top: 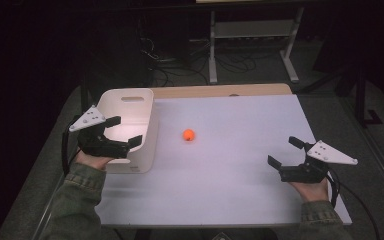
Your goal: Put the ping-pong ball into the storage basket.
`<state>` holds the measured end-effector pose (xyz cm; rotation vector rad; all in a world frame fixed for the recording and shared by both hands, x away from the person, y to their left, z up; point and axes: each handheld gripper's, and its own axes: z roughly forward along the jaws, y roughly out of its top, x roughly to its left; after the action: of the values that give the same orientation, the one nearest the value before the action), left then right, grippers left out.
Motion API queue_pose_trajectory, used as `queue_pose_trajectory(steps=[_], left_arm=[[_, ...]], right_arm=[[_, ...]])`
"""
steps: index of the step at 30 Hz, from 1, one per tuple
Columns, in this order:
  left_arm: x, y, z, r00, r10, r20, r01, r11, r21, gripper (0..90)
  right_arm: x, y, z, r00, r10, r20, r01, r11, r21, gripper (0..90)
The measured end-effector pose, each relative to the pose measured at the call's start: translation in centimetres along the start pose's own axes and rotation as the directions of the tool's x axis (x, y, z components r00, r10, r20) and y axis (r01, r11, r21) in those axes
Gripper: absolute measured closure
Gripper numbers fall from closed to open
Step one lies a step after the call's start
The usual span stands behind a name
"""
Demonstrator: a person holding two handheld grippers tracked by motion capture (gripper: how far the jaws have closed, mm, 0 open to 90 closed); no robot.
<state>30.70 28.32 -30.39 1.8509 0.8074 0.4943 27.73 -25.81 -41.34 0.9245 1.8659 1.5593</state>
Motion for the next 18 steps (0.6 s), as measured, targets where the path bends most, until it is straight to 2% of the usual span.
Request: queue_pose_trajectory(steps=[11, 18], left_arm=[[0.1, 1.4, 0.7, 0.9998, 0.001, 0.022, -0.002, 0.9984, 0.057, 0.0], [0.1, 2.4, 1.2, 0.9992, 0.001, 0.04, -0.006, 0.9941, 0.108, 0.0]], right_arm=[[0.0, 0.0, 0.0, 1.0, 0.001, 0.003, -0.001, 1.0, -0.001, 0.0], [0.1, 0.0, 0.0, 1.0, -0.001, -0.001, 0.001, 1.0, 0.001, 0.0]])
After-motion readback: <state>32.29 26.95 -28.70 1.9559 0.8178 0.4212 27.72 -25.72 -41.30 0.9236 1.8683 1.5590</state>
